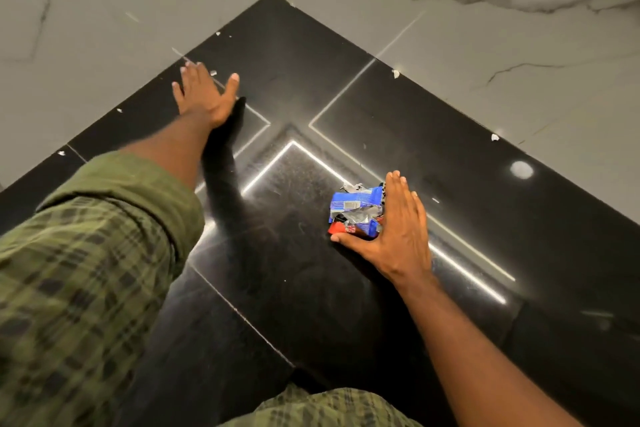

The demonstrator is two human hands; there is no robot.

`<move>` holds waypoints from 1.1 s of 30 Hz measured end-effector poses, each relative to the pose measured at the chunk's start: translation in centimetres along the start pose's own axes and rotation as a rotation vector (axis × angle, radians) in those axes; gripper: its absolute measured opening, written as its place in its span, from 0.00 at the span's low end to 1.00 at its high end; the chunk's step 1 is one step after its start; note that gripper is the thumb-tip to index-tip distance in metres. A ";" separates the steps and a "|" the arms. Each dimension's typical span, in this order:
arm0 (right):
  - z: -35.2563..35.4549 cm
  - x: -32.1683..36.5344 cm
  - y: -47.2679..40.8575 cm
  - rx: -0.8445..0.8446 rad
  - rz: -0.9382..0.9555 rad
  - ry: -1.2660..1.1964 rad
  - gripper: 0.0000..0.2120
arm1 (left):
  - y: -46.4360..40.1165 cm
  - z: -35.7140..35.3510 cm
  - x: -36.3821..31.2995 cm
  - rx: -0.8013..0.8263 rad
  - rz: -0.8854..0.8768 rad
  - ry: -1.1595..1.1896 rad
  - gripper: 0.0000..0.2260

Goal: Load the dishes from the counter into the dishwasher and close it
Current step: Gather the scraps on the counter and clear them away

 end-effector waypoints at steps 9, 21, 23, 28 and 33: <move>0.2 0.2 0.1 -0.017 0.004 -0.055 0.67 | 19.1 -5.1 -8.4 0.204 -0.696 0.104 0.29; 0.8 0.0 0.9 -0.102 -0.016 -0.287 0.54 | 30.7 -7.1 -7.8 0.351 -0.496 0.388 0.27; 1.3 0.2 1.0 -0.126 0.001 -0.296 0.52 | 30.7 -6.8 -7.9 0.297 -0.519 0.382 0.26; 3.7 -2.2 1.1 -0.337 -0.083 -0.523 0.40 | 30.0 -6.8 -8.1 0.177 -0.523 0.422 0.24; 8.2 -12.1 -2.0 -0.290 -0.237 -0.213 0.36 | 29.5 -7.1 -8.1 0.122 -0.510 0.431 0.21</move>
Point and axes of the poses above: each hand's wrist, its own y-axis away from the middle knuckle, its own z-axis out of the back of the hand, x = y × z, the point moved 9 cm from there along -y, towards the middle knuckle, and after that the axes turned 15 degrees about z, right-handed, at the moved point
